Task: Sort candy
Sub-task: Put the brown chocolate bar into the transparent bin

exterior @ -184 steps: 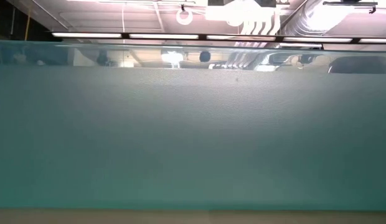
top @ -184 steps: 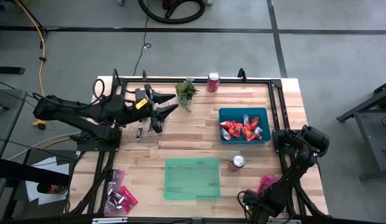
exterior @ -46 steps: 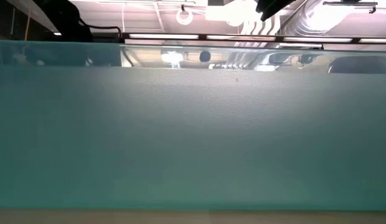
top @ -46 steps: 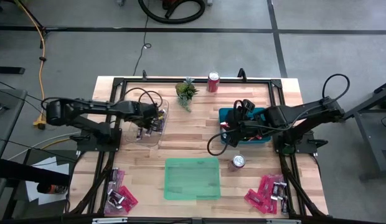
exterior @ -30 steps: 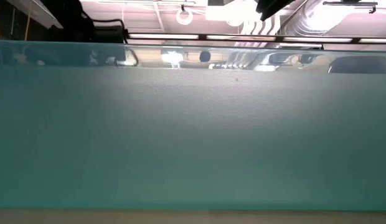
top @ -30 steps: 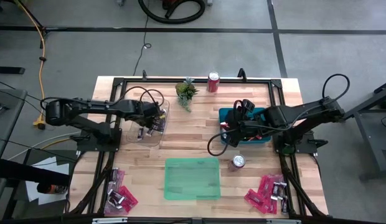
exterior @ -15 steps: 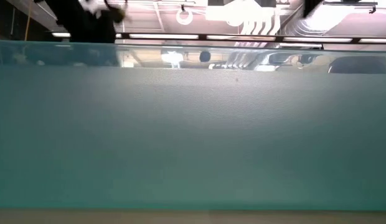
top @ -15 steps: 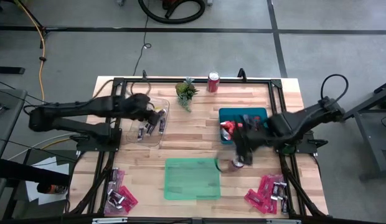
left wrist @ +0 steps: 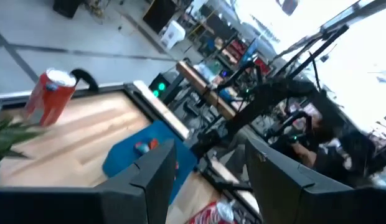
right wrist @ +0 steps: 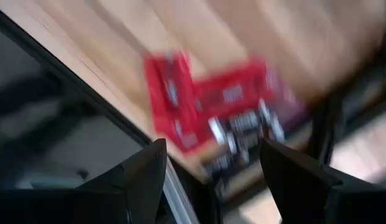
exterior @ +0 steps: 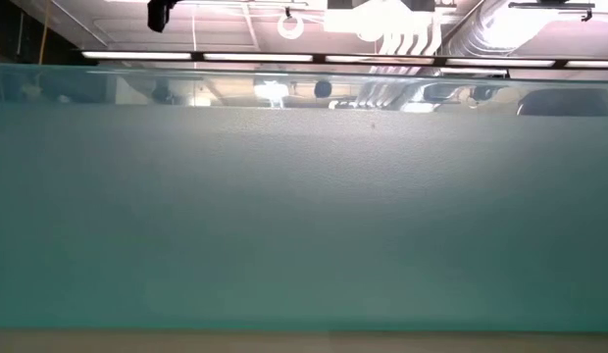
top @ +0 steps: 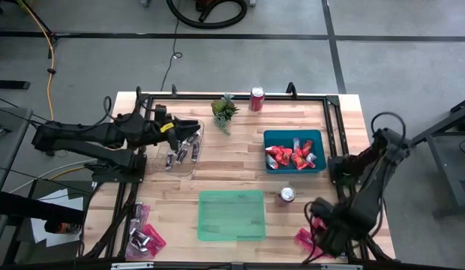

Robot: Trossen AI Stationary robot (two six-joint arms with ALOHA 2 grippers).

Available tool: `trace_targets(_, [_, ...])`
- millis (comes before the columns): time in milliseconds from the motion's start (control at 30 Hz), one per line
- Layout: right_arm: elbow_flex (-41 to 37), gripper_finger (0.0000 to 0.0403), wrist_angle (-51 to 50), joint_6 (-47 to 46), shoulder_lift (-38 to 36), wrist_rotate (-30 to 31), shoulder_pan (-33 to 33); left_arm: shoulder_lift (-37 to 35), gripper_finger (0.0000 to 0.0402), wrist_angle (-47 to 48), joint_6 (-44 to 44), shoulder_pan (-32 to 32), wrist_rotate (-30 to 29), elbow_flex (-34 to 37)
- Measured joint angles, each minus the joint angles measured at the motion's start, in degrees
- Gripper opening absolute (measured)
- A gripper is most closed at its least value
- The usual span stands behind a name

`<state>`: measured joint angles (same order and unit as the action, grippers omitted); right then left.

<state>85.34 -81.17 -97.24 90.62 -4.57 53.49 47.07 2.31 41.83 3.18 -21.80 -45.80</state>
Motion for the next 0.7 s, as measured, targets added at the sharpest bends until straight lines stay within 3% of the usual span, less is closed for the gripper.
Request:
trace_targets(133, [0.00,0.0252,0.69,1.62,4.99,-6.82,0.28,0.20,0.0177,-1.62,0.00,-0.02,0.05,0.05])
trace_targets(333, [-1.35,0.0252,2.17,9.48,8.94,-10.12,0.24,0.26,0.0177,-2.82,0.07,-0.02,1.92,0.04])
trace_targets(533, [-16.22,0.0252,18.43,10.13,5.57,-18.67,0.64,0.29,0.0177,-3.62,0.98,-0.02,3.91,0.05])
trace_targets(700, [-24.04,0.0252,27.52,10.76,4.51,-20.13,-0.39,0.29,0.0177,-3.99,1.00,-0.02,4.32,0.04])
